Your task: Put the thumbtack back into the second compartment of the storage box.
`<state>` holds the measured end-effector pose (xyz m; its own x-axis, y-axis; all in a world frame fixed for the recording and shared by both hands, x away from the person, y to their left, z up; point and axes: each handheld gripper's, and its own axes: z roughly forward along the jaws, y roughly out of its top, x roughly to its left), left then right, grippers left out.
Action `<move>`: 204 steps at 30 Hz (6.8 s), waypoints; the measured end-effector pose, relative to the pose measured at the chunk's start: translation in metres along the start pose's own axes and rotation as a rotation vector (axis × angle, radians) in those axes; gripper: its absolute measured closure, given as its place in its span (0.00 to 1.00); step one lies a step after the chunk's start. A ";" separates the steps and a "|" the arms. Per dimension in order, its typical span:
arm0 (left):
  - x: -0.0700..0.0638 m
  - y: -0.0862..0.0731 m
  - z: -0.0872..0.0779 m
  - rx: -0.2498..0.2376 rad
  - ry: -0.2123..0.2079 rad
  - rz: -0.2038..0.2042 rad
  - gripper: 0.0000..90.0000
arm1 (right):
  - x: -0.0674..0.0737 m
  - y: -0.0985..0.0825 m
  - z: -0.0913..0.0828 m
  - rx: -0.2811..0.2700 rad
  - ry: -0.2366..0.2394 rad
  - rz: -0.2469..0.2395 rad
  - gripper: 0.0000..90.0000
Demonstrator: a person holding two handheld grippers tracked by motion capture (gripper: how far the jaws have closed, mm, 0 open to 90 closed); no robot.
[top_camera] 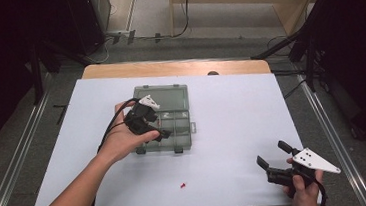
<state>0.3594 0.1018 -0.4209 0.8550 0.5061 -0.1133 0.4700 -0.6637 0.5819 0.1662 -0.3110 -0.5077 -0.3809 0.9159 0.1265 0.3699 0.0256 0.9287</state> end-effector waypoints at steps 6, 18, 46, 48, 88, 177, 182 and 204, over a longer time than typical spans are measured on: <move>-0.013 -0.003 0.002 0.025 -0.020 0.014 0.10 | 0.000 0.000 -0.001 -0.002 0.002 0.004 0.06; -0.043 -0.013 0.006 0.063 -0.039 0.071 0.03 | 0.001 0.001 -0.001 -0.001 0.003 -0.003 0.06; -0.094 -0.038 0.022 0.108 -0.091 0.153 0.16 | 0.002 0.001 0.000 0.002 0.004 -0.010 0.06; -0.096 -0.041 0.024 0.113 -0.094 0.154 0.17 | 0.002 0.001 0.000 0.002 0.004 -0.008 0.06; -0.127 -0.065 0.047 0.211 -0.078 0.229 0.93 | 0.004 0.001 0.000 0.006 -0.001 -0.009 0.07; -0.036 -0.036 -0.003 0.100 0.004 0.113 0.95 | 0.006 0.000 0.001 0.012 0.000 -0.019 0.07; -0.031 -0.033 -0.005 0.094 0.014 0.108 0.95 | 0.007 0.000 0.001 0.013 0.002 -0.022 0.07; -0.005 -0.016 -0.009 0.088 0.067 0.096 0.95 | 0.006 -0.001 0.002 0.013 0.000 -0.025 0.07</move>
<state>0.3451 0.1151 -0.4225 0.8817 0.4717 -0.0042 0.4065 -0.7553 0.5141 0.1653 -0.3050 -0.5081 -0.3903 0.9148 0.1036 0.3713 0.0535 0.9270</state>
